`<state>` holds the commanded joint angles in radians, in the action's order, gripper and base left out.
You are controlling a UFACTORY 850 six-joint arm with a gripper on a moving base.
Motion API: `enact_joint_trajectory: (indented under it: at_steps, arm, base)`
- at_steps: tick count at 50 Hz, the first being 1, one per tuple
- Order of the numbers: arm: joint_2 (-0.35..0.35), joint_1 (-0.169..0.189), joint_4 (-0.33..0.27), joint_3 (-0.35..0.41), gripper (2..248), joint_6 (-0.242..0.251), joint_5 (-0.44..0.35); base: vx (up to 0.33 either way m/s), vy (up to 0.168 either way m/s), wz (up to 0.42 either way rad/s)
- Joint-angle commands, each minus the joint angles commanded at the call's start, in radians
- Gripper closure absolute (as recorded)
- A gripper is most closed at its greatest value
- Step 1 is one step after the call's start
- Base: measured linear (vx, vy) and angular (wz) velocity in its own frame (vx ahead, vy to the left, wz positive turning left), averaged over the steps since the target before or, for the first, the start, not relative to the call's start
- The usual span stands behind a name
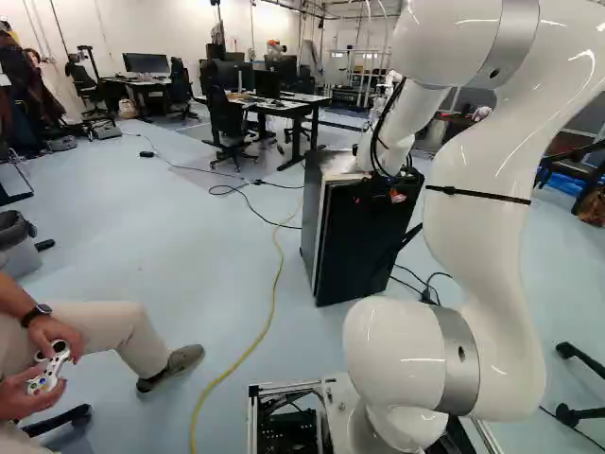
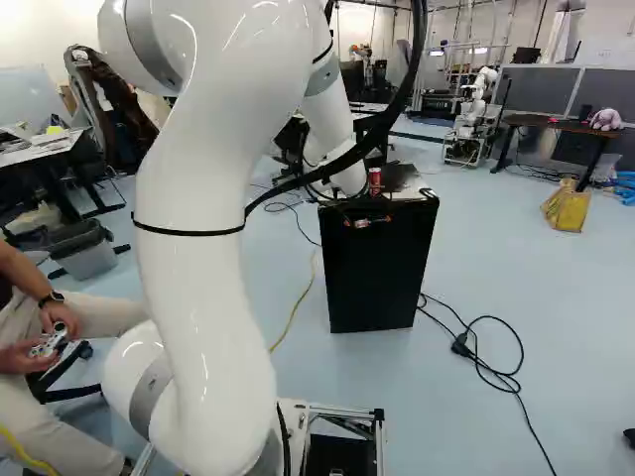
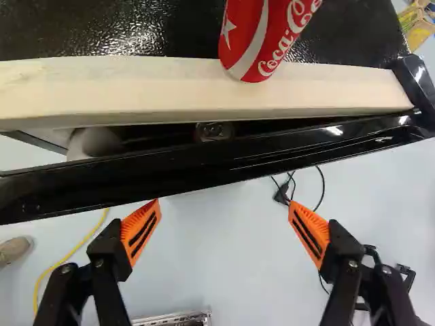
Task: Grab a drink from the fridge
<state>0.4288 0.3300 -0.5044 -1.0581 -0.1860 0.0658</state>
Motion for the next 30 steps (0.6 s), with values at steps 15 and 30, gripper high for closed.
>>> enact_joint_trajectory:
  at_steps: [15,30]
  arm:
    - [0.011,-0.01,0.0,-0.015,3,0.0,0.0]
    - [0.022,-0.02,0.0,-0.03,3,0.0,0.0]
  base:
    - [0.0,0.0,0.0]
    - [0.0,0.0,0.0]
